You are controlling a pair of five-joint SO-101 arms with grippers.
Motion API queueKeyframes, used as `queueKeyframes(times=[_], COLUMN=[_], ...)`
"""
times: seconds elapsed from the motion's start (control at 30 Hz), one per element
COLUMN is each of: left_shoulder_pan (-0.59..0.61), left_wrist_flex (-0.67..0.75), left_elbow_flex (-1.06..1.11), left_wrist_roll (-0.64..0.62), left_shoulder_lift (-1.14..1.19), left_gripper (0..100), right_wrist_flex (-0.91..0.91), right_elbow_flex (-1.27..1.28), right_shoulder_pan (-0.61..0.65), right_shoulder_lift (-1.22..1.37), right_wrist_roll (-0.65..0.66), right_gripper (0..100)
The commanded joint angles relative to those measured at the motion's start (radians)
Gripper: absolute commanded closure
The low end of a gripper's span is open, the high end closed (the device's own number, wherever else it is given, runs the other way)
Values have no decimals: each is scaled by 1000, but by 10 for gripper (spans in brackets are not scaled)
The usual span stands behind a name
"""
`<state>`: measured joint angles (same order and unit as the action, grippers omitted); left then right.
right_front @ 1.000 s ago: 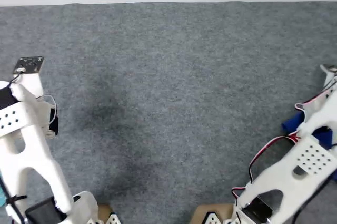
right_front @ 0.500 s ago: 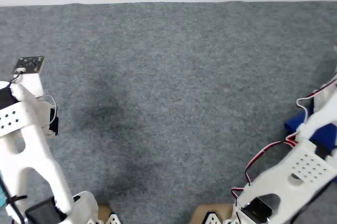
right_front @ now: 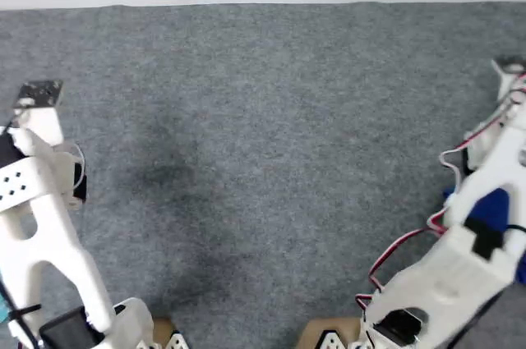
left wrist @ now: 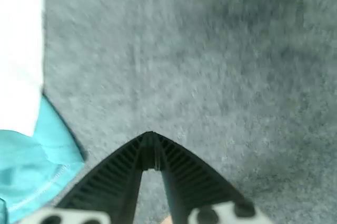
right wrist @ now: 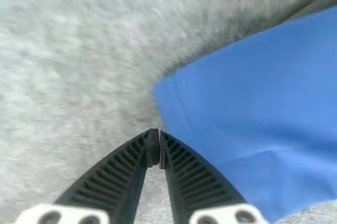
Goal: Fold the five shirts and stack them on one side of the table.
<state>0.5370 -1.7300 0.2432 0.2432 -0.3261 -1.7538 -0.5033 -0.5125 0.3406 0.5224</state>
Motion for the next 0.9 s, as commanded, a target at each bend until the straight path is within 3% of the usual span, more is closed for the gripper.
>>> queueKeyframes(times=[0.0,0.17,0.37,0.47,0.67,0.87], left_shoulder_pan=[2,98,324,397,457,462], left_wrist_flex=[-25,9,137,210,361,456], left_elbow_flex=[-104,-160,-170,-217,-386,-503], left_wrist_roll=[-9,11,318,437,465,535], left_shoulder_lift=[-35,3,181,275,459,680], left_gripper=[996,995,994,933,791,752], right_wrist_flex=[-39,-38,-38,-38,-38,-36], right_elbow_flex=[101,373,614,689,766,772], right_shoulder_pan=[90,148,108,76,45,51], right_shoulder_lift=[-234,-447,-631,-682,-704,-704], right_wrist_roll=[-123,-161,-161,-161,-178,-265], right_gripper=[989,989,987,987,987,987])
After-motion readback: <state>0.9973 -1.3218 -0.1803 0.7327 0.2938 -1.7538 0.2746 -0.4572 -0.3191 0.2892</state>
